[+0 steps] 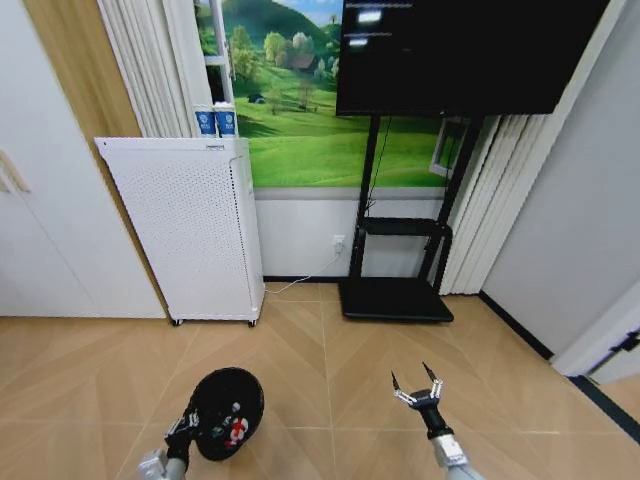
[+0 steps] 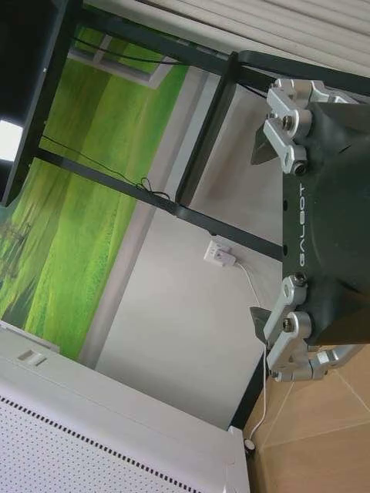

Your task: Pick up the trash bin and place the garbage on the floor into it.

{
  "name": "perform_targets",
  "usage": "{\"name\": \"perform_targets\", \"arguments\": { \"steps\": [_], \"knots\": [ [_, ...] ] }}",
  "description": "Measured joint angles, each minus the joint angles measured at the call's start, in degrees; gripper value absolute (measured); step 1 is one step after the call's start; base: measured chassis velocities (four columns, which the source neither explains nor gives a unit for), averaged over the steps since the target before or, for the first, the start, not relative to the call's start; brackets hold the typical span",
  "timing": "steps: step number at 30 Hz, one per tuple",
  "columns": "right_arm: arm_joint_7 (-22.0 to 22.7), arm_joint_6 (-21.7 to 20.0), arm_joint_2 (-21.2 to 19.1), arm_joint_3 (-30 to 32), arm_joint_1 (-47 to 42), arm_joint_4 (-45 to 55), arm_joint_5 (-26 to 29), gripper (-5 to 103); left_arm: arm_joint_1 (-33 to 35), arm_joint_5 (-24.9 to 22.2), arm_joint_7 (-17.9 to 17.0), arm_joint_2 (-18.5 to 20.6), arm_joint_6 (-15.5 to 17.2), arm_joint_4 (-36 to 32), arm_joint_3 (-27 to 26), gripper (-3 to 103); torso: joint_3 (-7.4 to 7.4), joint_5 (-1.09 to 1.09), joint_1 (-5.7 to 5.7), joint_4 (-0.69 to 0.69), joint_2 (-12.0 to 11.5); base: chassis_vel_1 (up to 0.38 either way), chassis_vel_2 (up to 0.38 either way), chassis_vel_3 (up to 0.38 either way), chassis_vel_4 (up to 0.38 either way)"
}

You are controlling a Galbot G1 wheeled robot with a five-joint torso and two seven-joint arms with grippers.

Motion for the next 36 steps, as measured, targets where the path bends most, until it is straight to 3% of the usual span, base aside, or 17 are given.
{"name": "perform_targets", "arguments": {
  "steps": [11,23,26,29,32,33,36],
  "knots": [
    [0.0,0.5,0.2,0.1,-0.9,0.4,0.6,100,-3.4,0.3,1.7,-2.1,-1.1,5.2,2.1,7,0.00,-0.02,0.00,0.02,0.0,0.000,0.000,0.000,0.000],
    [-0.1,0.7,1.1,-0.5,-0.9,-0.8,0.2,100,-3.7,1.6,5.2,-3.3,-3.3,9.2,0.7,3,0.00,-0.01,0.00,0.02,0.0,0.000,0.000,0.000,0.000],
    [-0.1,1.0,1.2,-0.5,-0.9,-0.9,0.0,100,-3.8,1.7,5.5,-3.4,-3.7,9.9,0.2,12,0.00,-0.01,0.00,0.02,0.0,0.000,0.000,0.000,0.000],
    [-0.3,1.3,1.3,-0.6,-0.9,-1.2,0.0,100,-3.6,2.0,5.7,-3.3,-4.7,10.8,-0.8,28,0.00,-0.01,0.00,0.02,0.0,0.000,0.000,0.000,0.000],
    [-0.3,1.3,1.4,-0.8,-0.8,-1.2,0.0,100,-3.5,2.5,6.3,-3.2,-5.0,11.3,-1.4,34,0.00,0.00,0.00,0.02,0.0,0.000,0.000,0.000,0.000],
    [-0.3,1.3,1.4,-0.9,-0.7,-1.3,0.0,100,-3.5,2.8,6.5,-3.2,-5.2,11.7,-1.7,44,0.00,-0.01,0.00,0.02,0.0,0.000,0.000,0.000,0.000],
    [-0.3,1.3,1.5,-1.0,-0.6,-1.3,0.0,100,-3.6,3.0,6.5,-3.2,-5.4,12.0,-2.0,44,0.00,-0.01,0.00,0.02,0.0,0.000,0.000,0.000,0.000]
  ]
}}
